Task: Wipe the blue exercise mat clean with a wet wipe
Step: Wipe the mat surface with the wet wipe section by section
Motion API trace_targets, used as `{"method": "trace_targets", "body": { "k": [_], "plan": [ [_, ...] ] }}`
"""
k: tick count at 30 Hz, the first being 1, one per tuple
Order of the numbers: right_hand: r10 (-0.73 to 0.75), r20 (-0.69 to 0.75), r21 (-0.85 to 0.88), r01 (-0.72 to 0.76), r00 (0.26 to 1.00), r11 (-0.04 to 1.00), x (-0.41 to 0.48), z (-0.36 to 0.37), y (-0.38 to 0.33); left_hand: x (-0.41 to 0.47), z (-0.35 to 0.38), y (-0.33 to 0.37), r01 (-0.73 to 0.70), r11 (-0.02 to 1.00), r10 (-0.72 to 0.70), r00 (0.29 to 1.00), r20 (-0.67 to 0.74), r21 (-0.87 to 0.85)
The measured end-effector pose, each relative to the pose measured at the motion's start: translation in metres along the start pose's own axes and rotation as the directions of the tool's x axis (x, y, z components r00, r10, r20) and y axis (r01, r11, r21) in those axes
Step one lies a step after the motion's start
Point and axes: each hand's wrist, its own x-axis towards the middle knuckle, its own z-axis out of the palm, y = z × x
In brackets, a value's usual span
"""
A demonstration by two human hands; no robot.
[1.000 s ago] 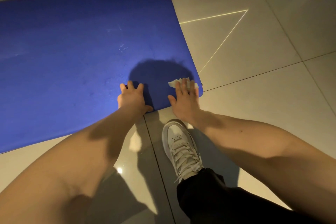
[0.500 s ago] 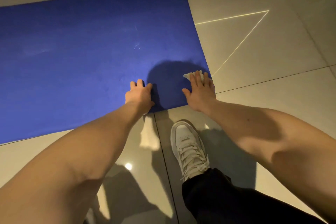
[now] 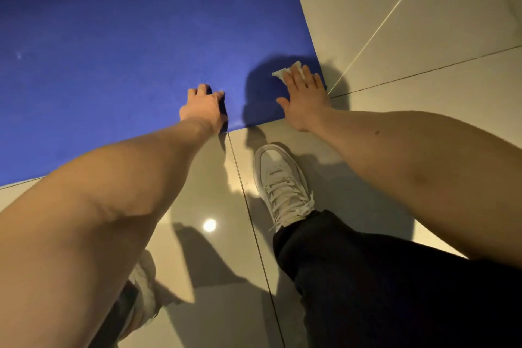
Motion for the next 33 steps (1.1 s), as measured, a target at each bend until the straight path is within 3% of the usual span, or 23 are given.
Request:
{"method": "trace_targets", "body": {
  "k": [4, 9, 12, 17, 21, 26, 29, 33],
  "plan": [
    [0.089, 0.005, 0.101, -0.089, 0.996, 0.991, -0.002, 0.004, -0.016, 0.001, 0.003, 0.003, 0.016, 1.0, -0.016, 1.0, 0.019, 0.003],
    [-0.143, -0.011, 0.064, 0.144, 0.99, 0.988, -0.007, 0.004, -0.056, 0.003, 0.004, 0.002, 0.011, 1.0, -0.01, 1.0, 0.028, -0.023],
    [-0.186, -0.005, 0.058, 0.186, 0.983, 0.981, -0.008, 0.008, -0.059, 0.004, 0.005, 0.002, 0.005, 0.999, -0.004, 1.0, 0.018, -0.052],
    [-0.077, -0.01, 0.058, 0.078, 0.997, 0.995, -0.006, 0.006, -0.046, 0.008, 0.007, 0.01, 0.059, 0.993, -0.059, 0.998, -0.001, -0.098],
    [0.12, -0.004, 0.128, -0.118, 0.993, 0.985, -0.006, 0.002, -0.037, 0.012, 0.012, 0.021, 0.089, 0.979, -0.097, 0.995, -0.036, -0.184],
    [0.232, 0.01, 0.207, -0.229, 0.973, 0.951, -0.004, 0.003, -0.046, 0.023, 0.015, 0.019, 0.007, 0.993, -0.024, 0.988, -0.155, -0.114],
    [0.136, -0.028, 0.219, -0.126, 0.99, 0.968, 0.0, 0.008, -0.061, 0.03, 0.017, 0.014, -0.022, 0.997, 0.013, 0.993, -0.117, -0.076],
    [-0.16, -0.056, 0.087, 0.165, 0.985, 0.983, -0.004, 0.01, -0.06, 0.03, 0.02, 0.012, -0.035, 0.994, 0.023, 0.993, -0.118, -0.105]
  ]
}}
